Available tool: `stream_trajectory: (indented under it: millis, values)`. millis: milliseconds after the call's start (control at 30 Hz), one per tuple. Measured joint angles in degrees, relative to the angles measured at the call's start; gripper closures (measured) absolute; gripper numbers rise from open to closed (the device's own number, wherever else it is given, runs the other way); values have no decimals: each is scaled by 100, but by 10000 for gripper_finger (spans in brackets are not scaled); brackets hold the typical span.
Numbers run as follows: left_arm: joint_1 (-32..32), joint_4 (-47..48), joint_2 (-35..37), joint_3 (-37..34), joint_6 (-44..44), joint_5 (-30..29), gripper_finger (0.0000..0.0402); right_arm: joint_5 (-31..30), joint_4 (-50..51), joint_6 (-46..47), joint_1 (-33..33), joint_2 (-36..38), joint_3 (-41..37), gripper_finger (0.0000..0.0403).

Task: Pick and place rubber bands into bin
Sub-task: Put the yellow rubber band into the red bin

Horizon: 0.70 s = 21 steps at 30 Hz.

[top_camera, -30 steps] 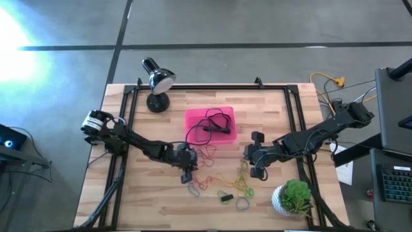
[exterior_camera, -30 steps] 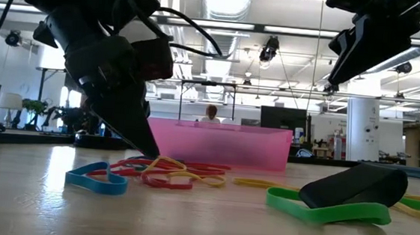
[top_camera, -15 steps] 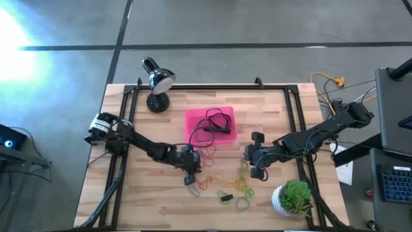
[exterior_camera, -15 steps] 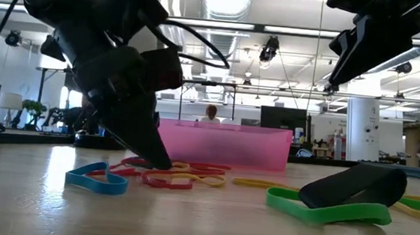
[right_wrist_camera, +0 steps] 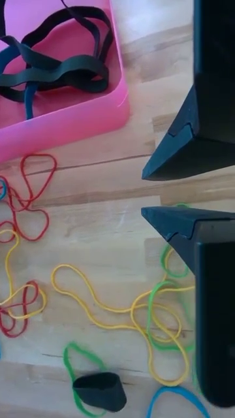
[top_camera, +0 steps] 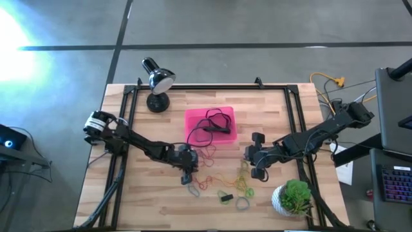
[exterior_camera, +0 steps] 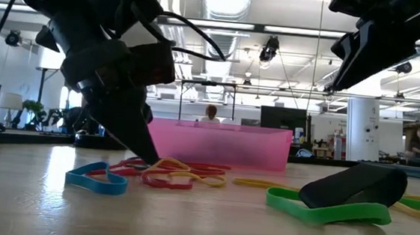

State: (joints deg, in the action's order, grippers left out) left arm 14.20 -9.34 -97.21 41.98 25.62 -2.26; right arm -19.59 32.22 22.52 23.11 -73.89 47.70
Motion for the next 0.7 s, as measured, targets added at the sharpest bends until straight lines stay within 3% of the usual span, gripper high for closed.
stream_trajectory:
  millis: [700]
  values:
    - [-24,-393,-112,30,60,85,327,0,-133,0,0,-4,-48,337]
